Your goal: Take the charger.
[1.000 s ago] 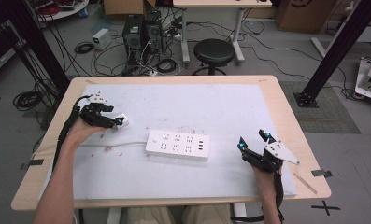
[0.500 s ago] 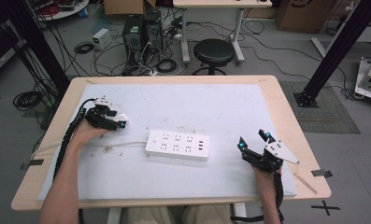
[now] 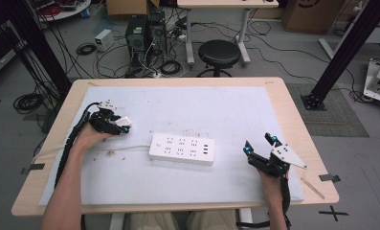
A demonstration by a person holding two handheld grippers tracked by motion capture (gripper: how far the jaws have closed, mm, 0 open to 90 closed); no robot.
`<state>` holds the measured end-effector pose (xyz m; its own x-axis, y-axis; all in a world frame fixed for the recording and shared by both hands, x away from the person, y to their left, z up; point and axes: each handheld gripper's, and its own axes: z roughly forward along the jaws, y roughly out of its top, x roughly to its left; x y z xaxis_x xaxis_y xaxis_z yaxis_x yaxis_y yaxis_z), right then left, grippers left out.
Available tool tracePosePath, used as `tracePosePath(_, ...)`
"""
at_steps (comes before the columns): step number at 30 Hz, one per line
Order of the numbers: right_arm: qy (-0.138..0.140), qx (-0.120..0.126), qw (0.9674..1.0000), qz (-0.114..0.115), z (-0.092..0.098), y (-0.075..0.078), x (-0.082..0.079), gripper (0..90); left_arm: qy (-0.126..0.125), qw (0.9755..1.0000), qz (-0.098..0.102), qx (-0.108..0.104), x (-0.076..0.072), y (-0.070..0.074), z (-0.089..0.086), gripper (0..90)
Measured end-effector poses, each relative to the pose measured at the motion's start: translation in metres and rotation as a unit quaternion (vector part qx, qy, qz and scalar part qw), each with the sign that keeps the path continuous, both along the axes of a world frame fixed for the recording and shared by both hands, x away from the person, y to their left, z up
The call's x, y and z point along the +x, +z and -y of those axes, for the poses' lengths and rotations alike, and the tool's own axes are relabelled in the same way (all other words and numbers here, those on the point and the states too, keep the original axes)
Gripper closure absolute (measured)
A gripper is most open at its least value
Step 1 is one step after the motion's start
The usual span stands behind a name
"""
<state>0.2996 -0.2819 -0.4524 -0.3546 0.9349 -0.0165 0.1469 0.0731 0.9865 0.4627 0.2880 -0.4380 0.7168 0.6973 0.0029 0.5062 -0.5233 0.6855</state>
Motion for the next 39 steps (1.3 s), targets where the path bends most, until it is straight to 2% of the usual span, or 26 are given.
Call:
tracePosePath(11,0.000,0.002,1.0000,-0.003,-0.0005,0.0000,-0.0004,19.7,0.002,0.9999,-0.002,0.011,0.0006,-0.0017,0.0005,30.3)
tracePosePath(24,-0.001,-0.001,1.0000,-0.001,-0.0004,0.0000,-0.0001,19.7,-0.002,1.0000,-0.001,0.009,0.0003,-0.0013,0.0006,35.8)
tracePosePath(30,-0.001,0.000,1.0000,-0.001,-0.0006,0.0000,-0.0002,19.7,-0.006,0.9999,-0.001,0.009,-0.0006,-0.0007,0.0007,41.7)
tracePosePath(37,0.001,0.000,1.0000,0.000,-0.0001,0.0000,0.0000,19.7,-0.006,0.9999,-0.001,0.011,-0.0013,-0.0001,0.0016,42.4)
tracePosePath(39,0.000,0.005,1.0000,-0.006,-0.0008,0.0000,-0.0006,19.7,-0.004,0.9999,0.000,0.009,-0.0018,0.0000,0.0021,42.4)
